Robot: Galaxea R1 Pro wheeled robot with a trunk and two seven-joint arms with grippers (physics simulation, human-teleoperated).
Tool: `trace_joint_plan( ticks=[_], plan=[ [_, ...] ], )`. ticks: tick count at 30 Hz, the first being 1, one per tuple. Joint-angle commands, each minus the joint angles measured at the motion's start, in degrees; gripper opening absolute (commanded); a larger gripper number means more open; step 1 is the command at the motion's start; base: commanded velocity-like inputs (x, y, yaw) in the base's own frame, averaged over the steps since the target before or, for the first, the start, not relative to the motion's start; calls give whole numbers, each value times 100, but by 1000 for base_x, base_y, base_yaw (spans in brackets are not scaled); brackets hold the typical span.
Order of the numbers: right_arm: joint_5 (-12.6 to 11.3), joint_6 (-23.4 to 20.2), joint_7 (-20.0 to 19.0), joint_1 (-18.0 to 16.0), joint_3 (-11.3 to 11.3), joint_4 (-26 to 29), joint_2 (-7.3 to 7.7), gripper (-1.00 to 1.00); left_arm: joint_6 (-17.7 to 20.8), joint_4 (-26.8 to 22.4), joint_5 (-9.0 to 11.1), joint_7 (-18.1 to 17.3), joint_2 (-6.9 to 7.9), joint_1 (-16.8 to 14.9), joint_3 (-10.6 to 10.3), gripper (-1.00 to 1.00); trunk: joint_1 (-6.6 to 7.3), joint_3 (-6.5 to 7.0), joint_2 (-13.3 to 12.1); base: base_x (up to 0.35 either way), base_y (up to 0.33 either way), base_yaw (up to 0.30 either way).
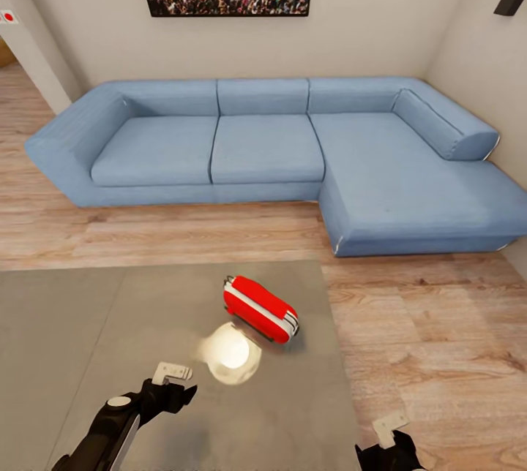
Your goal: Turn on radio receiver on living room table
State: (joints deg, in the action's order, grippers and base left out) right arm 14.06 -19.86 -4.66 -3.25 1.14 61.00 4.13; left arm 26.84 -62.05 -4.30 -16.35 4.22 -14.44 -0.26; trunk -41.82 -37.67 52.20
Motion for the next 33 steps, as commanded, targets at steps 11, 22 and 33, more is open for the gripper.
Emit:
trace_joint_plan(
  ticks=[11, 22, 33],
  plan=[
    [0, 8, 33, 0, 0, -22, 0, 100, -4, 0, -9, 0, 9, -3, 0, 100, 0, -102, 0, 0, 0, 63],
    [0, 118, 16, 0, 0, -9, 0, 100, -8, 0, -8, 0, 9, -2, 0, 100, 0, -199, 0, 0, 0, 59],
    [0, 138, 24, 0, -20, 0, 0, 100, -8, 0, -1, 0, 2, -1, 0, 100, 0, -248, 0, 0, 0, 4]
  ],
)
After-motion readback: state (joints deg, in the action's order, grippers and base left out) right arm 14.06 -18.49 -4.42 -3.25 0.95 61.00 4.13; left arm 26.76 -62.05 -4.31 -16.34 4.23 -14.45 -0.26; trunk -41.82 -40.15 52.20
